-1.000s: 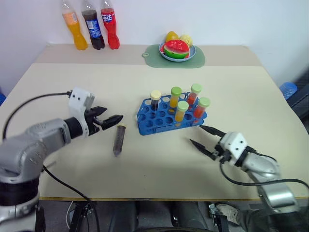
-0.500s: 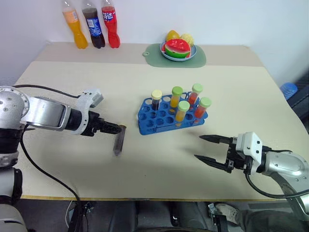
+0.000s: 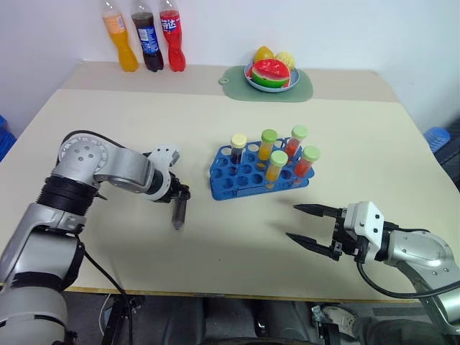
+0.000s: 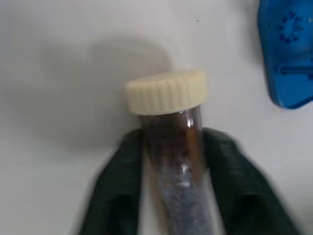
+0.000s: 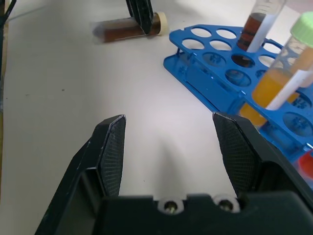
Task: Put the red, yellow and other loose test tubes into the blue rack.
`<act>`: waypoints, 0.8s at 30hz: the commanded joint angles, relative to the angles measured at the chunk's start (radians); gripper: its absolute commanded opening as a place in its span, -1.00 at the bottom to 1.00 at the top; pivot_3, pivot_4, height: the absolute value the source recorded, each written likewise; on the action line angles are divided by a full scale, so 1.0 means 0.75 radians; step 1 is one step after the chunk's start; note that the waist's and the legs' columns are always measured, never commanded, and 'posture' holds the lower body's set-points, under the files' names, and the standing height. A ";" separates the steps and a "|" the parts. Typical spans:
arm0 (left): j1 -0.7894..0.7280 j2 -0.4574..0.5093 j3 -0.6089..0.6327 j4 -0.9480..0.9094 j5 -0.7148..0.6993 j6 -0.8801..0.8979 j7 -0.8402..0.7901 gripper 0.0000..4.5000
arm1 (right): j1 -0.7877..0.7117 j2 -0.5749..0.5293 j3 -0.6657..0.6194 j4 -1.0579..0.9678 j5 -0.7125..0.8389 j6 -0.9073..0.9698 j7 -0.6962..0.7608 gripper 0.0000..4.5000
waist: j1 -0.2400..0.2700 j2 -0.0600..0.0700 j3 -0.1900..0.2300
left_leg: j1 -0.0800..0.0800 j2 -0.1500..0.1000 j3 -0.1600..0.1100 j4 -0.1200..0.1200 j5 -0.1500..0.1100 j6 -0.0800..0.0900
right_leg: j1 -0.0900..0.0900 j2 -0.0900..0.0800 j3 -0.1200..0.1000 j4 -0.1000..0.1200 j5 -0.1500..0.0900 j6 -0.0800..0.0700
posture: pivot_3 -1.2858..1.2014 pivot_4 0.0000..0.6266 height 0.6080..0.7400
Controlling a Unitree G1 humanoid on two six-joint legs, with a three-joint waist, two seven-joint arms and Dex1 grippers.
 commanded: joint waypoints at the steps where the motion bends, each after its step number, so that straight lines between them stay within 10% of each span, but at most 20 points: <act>1: 0.019 -0.008 0.047 0.019 0.004 0.025 0.005 -0.65 | 0.015 0.016 -0.045 -0.049 0.001 -0.016 -0.021 0.41 | -0.002 0.000 0.000 | 0.000 0.000 0.000 0.000 0.000 0.000 | 0.000 0.000 0.000 0.000 0.000 0.000 | 0.03 -0.52 1.00; 7: 0.157 0.112 0.318 -0.305 0.066 -0.025 -0.406 -0.65 | -0.016 0.062 -0.012 -0.024 -0.020 -0.020 -0.070 0.41 | -0.012 -0.001 0.001 | -0.002 0.001 0.000 0.000 0.001 -0.002 | -0.003 0.001 0.000 0.001 0.000 0.000 | 0.03 -0.52 1.00; 11: 0.296 0.122 0.544 -0.549 0.352 -0.097 -1.201 -0.65 | -0.030 0.103 0.003 -0.004 -0.046 -0.026 -0.106 0.41 | -0.005 -0.001 0.002 | -0.002 0.001 0.001 -0.001 0.002 -0.003 | -0.004 0.002 -0.001 0.000 0.000 0.000 | 0.03 -0.52 1.00; 24: 0.329 -0.218 0.310 -0.598 1.529 -1.191 -2.270 -0.65 | 0.030 0.244 -0.015 -0.037 -0.133 -0.031 -0.308 0.41 | -0.003 -0.001 0.001 | -0.003 0.001 0.002 -0.001 0.002 -0.003 | -0.002 0.001 -0.001 -0.003 0.000 -0.002 | 0.03 -0.52 1.00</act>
